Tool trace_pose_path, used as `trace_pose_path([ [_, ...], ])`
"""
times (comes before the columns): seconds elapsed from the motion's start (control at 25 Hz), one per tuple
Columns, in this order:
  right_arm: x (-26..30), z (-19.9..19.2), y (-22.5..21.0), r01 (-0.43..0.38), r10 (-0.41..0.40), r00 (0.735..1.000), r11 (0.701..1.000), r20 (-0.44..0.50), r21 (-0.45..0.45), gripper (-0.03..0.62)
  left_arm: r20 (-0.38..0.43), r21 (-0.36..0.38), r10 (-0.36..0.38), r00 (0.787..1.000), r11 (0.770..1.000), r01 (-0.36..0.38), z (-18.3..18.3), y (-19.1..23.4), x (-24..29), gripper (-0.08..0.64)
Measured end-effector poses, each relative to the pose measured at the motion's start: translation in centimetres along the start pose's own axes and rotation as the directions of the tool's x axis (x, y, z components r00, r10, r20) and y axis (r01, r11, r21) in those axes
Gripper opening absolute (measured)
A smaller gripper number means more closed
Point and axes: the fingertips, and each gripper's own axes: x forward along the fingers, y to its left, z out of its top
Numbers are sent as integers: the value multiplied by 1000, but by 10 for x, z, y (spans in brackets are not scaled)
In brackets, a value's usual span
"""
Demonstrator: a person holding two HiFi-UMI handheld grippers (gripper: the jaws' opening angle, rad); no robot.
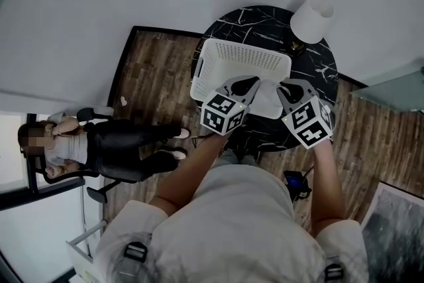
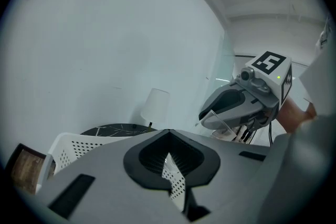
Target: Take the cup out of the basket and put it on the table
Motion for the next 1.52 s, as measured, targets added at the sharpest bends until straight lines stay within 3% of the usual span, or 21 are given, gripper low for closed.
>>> trace_pose_path([
  [0.32,-54,-59,-30,133,-127,989,987,-79,89,31,-36,33,-156,987,987,157,-3,-66,46,5],
  [0.8,-123,-156,-37,278,-234,952,930,-197,240,31,-123,59,-345,931,934,354,-28,-167,97,5],
  [1.04,-130,-186,-36,281,-223,949,919,-225,275,31,-145,41,-371,917,924,380,-40,-191,111,5],
  [1.52,-99,-227,-34,216,-139,956,930,-257,299,31,-196,-20,-352,915,935,355,-75,-197,136,5],
])
